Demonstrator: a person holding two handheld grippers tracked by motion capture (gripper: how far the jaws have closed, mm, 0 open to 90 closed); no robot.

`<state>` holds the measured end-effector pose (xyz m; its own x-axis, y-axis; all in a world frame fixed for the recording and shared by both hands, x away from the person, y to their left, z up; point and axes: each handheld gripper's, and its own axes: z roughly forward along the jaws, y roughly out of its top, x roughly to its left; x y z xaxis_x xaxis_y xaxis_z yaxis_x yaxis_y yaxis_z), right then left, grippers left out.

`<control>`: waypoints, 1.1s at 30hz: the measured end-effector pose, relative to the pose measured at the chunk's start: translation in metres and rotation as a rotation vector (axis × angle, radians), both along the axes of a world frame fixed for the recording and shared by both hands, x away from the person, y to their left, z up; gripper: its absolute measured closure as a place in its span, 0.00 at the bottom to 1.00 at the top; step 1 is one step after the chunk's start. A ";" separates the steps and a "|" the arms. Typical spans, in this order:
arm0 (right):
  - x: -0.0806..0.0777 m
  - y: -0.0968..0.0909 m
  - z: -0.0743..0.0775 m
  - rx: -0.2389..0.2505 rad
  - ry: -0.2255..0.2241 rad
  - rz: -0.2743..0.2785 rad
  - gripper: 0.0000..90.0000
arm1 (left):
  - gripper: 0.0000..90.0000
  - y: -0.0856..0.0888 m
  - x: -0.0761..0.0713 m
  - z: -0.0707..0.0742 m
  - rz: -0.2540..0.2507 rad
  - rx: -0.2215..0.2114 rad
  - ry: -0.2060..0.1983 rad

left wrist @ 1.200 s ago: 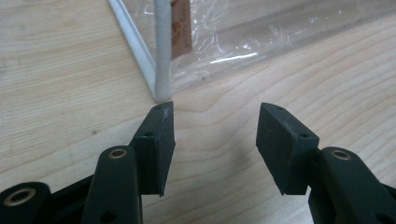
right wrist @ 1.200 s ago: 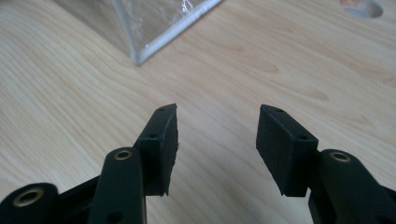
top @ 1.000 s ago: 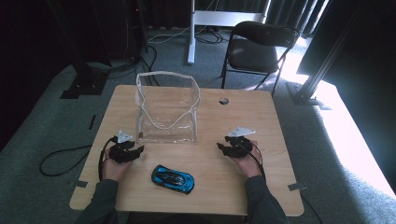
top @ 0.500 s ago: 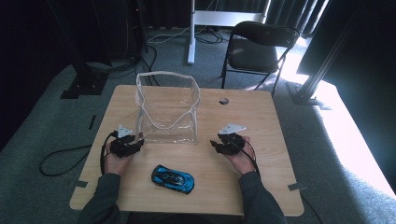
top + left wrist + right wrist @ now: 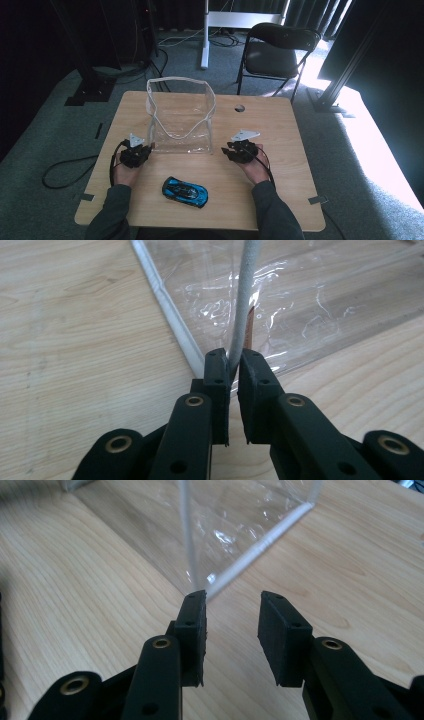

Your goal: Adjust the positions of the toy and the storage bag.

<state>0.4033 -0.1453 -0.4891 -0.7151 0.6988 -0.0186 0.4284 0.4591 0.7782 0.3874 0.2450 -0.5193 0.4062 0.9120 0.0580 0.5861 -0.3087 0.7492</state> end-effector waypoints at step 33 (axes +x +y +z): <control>0.019 0.029 0.053 0.109 -0.096 0.078 0.83 | 0.79 -0.014 -0.003 0.070 -0.082 -0.061 -0.224</control>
<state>0.4223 -0.1159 -0.4362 -0.7660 0.6426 -0.0166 0.3163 0.3992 0.8606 0.3848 0.2306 -0.4497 0.4625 0.8809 0.1009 0.3783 -0.2989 0.8761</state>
